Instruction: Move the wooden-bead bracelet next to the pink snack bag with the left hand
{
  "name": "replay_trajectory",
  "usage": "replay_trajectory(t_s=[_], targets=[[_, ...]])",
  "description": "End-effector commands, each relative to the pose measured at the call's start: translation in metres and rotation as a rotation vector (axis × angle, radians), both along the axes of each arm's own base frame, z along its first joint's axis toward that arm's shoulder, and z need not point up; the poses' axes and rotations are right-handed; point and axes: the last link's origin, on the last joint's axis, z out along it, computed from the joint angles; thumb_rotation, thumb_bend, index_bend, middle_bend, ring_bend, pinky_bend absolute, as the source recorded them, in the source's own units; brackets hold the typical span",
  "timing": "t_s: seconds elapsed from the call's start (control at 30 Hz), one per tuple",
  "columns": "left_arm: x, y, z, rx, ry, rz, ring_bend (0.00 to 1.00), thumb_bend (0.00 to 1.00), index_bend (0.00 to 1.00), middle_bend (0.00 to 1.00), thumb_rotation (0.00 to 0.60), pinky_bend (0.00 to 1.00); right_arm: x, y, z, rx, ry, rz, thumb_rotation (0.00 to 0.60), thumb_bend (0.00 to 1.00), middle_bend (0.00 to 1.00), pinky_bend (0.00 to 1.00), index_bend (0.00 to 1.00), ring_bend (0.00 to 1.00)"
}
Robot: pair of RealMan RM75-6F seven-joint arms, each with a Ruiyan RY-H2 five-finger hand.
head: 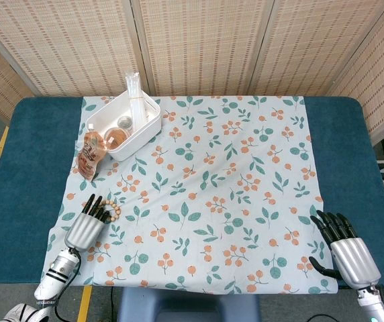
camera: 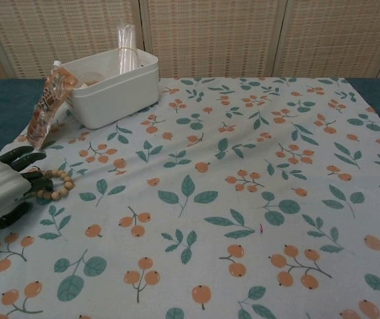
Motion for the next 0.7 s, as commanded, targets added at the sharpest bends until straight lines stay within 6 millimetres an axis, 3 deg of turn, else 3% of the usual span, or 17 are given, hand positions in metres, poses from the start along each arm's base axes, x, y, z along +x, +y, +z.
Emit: replay_trajectory(t_s=[0.03,0.47,0.7], targets=[[0.000,0.002,0.002,-0.008,0.012,0.009,0.06,0.49,0.37,0.41,0.600,0.00,0.000,0.000,0.000,-0.001,0.000,0.000,0.451,0.24,0.00,0.00,0.00,0.00],[0.013,0.016,0.012,-0.028,0.065,0.006,0.11,0.49,0.41,0.48,0.600,0.00,0.000,0.001,0.002,-0.003,-0.002,-0.001,0.450,0.24,0.00,0.00,0.00,0.00],[0.017,0.018,0.012,-0.011,0.098,-0.023,0.19,0.49,0.56,0.61,0.600,0.00,0.000,0.001,0.001,0.001,-0.003,-0.003,0.451,0.24,0.00,0.00,0.00,0.00]])
